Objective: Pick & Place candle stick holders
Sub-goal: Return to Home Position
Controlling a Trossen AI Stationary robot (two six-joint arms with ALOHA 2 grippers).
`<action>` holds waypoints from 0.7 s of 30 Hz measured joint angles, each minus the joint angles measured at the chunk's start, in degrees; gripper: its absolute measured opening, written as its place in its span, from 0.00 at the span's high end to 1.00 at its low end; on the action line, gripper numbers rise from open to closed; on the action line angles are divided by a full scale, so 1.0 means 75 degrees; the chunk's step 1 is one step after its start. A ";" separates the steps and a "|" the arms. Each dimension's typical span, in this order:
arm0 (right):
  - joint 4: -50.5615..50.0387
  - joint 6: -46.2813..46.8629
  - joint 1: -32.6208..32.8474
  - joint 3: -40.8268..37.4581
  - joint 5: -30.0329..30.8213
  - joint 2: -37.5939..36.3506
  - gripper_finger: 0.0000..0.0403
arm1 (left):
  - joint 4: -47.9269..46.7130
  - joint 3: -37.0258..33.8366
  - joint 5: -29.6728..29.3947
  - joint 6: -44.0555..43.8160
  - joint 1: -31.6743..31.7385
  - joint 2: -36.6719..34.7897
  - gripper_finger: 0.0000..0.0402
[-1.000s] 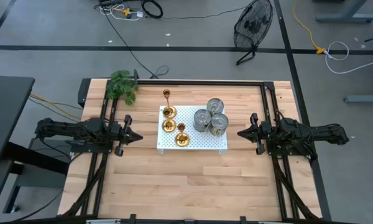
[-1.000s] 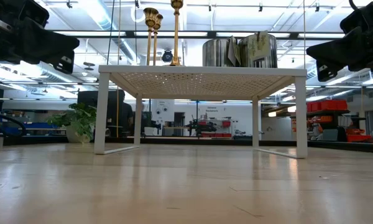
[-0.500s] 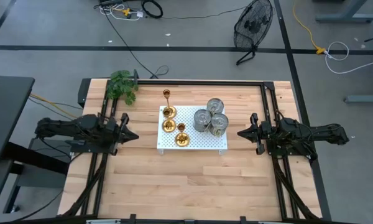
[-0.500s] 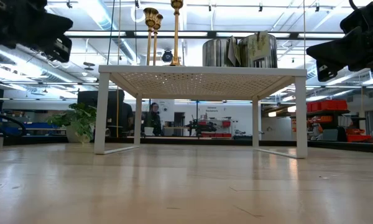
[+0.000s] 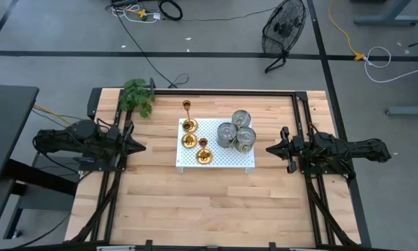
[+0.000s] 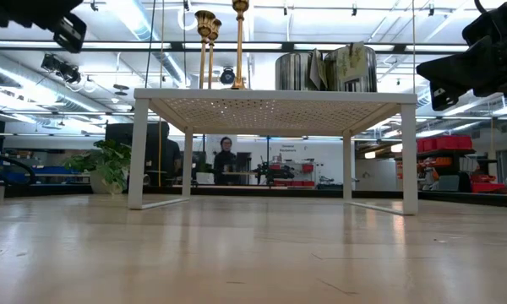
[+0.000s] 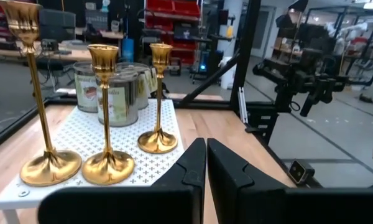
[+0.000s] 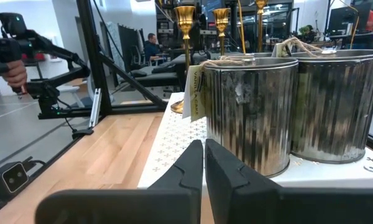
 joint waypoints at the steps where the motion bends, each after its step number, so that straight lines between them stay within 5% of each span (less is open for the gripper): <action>1: 0.0000 -0.0001 0.0000 0.0000 0.0002 0.0000 0.95 | -0.0119 0.0129 0.0002 0.0001 0.0000 0.0114 0.95; 21: 0.0000 -0.0001 0.0000 0.0000 0.0001 0.0000 0.95 | 0.0085 0.0768 0.0603 -0.0066 0.0000 0.2907 0.95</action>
